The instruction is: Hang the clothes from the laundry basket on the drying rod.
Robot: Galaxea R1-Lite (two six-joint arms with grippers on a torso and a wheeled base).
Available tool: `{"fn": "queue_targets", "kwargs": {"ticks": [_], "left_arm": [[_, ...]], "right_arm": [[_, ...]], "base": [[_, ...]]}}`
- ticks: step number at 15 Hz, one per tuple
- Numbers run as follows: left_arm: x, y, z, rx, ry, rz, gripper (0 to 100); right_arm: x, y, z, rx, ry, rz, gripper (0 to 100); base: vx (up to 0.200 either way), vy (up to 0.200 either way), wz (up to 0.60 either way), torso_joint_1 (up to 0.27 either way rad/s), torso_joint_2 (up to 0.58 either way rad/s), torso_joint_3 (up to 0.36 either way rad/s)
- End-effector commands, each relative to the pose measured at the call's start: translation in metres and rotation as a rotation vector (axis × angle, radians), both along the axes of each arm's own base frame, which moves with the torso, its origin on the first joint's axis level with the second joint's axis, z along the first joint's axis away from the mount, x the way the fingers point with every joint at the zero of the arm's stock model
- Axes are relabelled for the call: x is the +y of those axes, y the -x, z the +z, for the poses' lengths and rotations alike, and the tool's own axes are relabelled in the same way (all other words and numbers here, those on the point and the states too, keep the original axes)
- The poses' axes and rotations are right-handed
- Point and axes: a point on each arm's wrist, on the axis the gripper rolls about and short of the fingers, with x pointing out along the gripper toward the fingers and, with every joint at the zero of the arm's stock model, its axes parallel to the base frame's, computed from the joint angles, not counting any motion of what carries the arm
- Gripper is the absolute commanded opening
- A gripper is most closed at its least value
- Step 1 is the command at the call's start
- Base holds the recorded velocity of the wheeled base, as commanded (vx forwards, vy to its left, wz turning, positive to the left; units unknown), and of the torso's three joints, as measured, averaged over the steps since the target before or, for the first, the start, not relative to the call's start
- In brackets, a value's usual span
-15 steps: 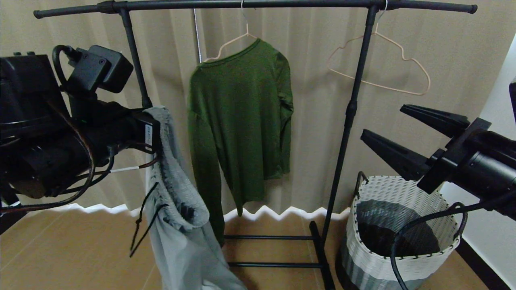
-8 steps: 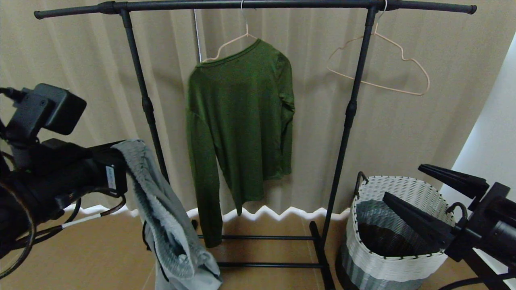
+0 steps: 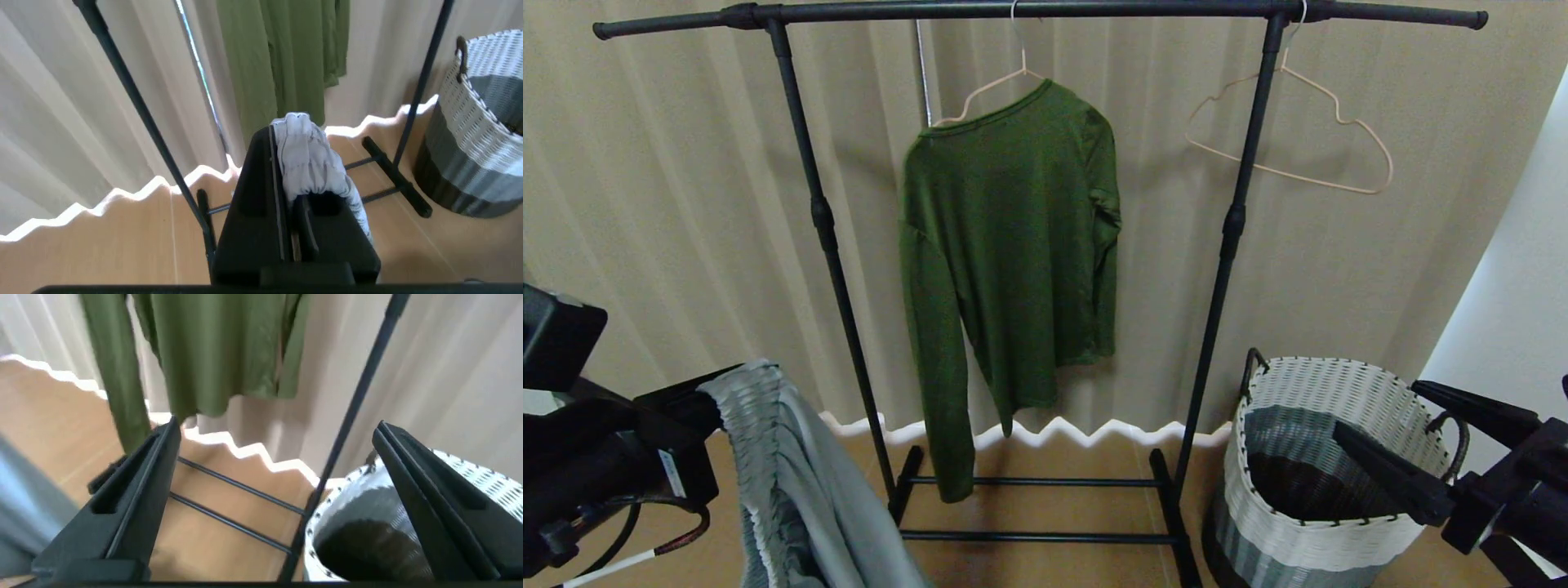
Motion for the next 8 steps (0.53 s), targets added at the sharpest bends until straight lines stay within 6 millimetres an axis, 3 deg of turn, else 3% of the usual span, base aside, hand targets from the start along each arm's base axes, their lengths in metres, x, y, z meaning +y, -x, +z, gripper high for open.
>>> {"fn": "queue_targets", "kwargs": {"ticks": [1, 8], "left_arm": [[0.002, 0.002, -0.005, 0.016, -0.008, 0.008, 0], [0.004, 0.009, -0.017, 0.047, -0.017, 0.011, 0]], "right_arm": [[-0.014, -0.02, -0.022, 0.119, 0.07, -0.115, 100], [-0.024, -0.008, -0.025, 0.101, 0.137, -0.16, 100]], "base": [[0.0, 0.0, 0.0, 0.0, 0.0, 0.0], [0.0, 0.0, 0.0, 0.0, 0.0, 0.0]]}}
